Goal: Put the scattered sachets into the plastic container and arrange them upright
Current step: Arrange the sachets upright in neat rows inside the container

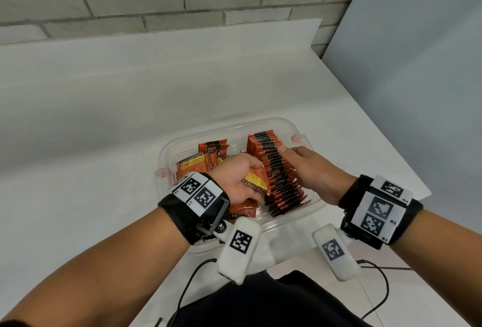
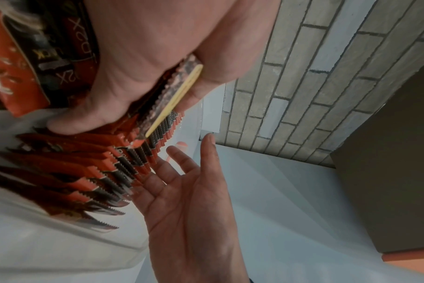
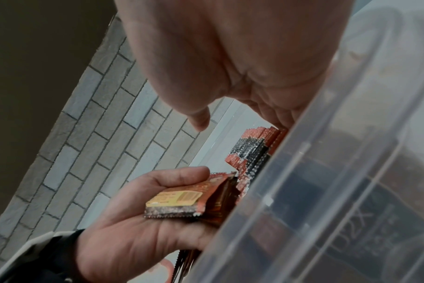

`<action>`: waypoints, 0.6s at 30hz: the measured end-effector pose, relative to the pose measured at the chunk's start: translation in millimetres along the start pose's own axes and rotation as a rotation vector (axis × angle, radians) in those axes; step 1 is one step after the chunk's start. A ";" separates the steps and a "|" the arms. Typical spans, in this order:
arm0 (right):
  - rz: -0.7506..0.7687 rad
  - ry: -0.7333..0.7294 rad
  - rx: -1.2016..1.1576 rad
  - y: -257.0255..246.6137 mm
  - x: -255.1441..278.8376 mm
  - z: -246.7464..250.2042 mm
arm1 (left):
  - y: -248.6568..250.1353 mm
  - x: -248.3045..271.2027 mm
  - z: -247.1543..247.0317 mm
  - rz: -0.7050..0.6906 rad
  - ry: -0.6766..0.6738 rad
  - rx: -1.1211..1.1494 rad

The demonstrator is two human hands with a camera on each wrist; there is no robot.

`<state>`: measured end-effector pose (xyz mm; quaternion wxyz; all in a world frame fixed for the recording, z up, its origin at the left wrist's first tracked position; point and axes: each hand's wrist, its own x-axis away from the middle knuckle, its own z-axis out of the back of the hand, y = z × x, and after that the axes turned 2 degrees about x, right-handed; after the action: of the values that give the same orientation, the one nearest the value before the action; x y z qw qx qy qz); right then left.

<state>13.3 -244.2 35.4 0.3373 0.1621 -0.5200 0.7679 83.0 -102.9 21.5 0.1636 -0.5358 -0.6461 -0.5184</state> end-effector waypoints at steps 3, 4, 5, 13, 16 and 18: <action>-0.021 0.018 -0.008 0.1 -0.1 -0.6 | -0.7 -0.2 -0.2 0.009 0.001 0.004; -0.031 0.018 -0.008 1.4 -1.0 -0.6 | -0.9 -0.2 -0.3 0.008 -0.002 0.010; -0.031 0.016 -0.008 2.6 -1.9 -0.8 | -1.1 -0.6 -0.2 0.008 -0.008 0.014; -0.025 0.017 -0.006 5.9 -5.6 -0.7 | -0.7 0.0 0.2 0.014 -0.018 0.005; -0.028 0.020 0.010 5.1 -2.8 -1.4 | -0.5 1.7 -1.0 0.022 -0.031 0.018; -0.027 0.024 0.030 2.5 1.2 -1.5 | 0.5 7.6 -2.7 0.038 -0.047 0.013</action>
<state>10.9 -243.0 33.8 0.3514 0.1650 -0.5022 0.7727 79.7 -101.3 28.8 0.1618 -0.5589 -0.6428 -0.4983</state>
